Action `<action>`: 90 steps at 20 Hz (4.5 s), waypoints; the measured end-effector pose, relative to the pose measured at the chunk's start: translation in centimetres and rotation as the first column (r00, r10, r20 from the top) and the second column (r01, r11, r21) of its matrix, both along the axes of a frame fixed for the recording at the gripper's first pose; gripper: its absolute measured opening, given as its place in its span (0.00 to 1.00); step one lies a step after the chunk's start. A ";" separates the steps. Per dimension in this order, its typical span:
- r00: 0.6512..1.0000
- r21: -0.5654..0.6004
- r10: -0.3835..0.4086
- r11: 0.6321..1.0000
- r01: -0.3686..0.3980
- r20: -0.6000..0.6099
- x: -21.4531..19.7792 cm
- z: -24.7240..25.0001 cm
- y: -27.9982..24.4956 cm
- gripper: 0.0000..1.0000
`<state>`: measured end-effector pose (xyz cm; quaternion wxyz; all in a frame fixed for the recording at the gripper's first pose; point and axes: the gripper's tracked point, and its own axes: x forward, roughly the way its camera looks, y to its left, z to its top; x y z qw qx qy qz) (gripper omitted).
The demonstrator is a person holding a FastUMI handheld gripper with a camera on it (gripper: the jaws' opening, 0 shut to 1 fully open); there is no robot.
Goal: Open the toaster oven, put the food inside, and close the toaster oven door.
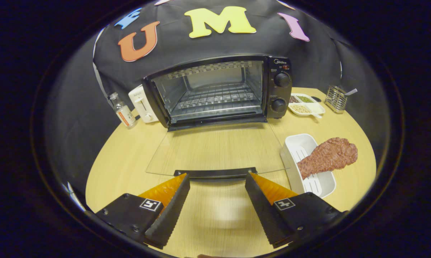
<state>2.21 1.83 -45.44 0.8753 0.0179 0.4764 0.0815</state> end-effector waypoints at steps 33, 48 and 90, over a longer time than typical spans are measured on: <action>0.987 0.279 0.047 0.960 -0.002 -0.154 3.4 4.5 -22.4 0.61; 0.994 0.190 0.112 0.975 -0.113 0.019 1.5 10.5 -20.1 0.09; 0.943 0.267 -0.092 0.964 0.004 0.319 12.1 5.3 3.2 0.09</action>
